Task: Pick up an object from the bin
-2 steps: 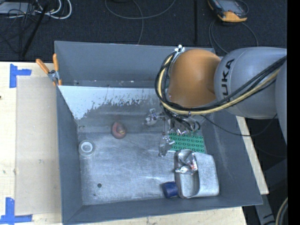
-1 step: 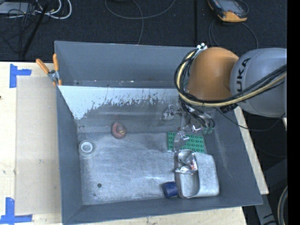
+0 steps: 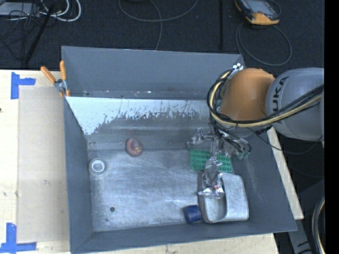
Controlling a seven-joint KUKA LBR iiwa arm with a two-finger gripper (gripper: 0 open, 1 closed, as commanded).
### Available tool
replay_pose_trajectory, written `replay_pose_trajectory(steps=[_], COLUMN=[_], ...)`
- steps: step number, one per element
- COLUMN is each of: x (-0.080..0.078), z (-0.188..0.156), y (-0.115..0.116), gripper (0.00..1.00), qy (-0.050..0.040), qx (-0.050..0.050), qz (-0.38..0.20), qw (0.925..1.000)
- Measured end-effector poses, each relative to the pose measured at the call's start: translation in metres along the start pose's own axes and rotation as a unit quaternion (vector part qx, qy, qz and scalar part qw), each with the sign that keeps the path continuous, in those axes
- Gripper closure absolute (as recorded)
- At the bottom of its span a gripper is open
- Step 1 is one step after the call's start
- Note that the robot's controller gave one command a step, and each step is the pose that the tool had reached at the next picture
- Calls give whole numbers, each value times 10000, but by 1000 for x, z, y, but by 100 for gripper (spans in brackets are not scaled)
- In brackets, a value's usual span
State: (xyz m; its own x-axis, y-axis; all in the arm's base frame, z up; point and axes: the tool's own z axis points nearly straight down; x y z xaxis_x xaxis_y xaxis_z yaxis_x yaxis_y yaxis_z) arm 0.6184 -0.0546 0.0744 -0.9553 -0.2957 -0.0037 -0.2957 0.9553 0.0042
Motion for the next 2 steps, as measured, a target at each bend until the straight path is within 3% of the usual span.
replay_pose_trajectory(steps=[1,2], x=[-2,8], z=[-4,-150], y=[2,26], gripper=[100,100], qy=[-4,-17], qx=[-2,31], qz=[-8,-1159], qw=[10000,9933])
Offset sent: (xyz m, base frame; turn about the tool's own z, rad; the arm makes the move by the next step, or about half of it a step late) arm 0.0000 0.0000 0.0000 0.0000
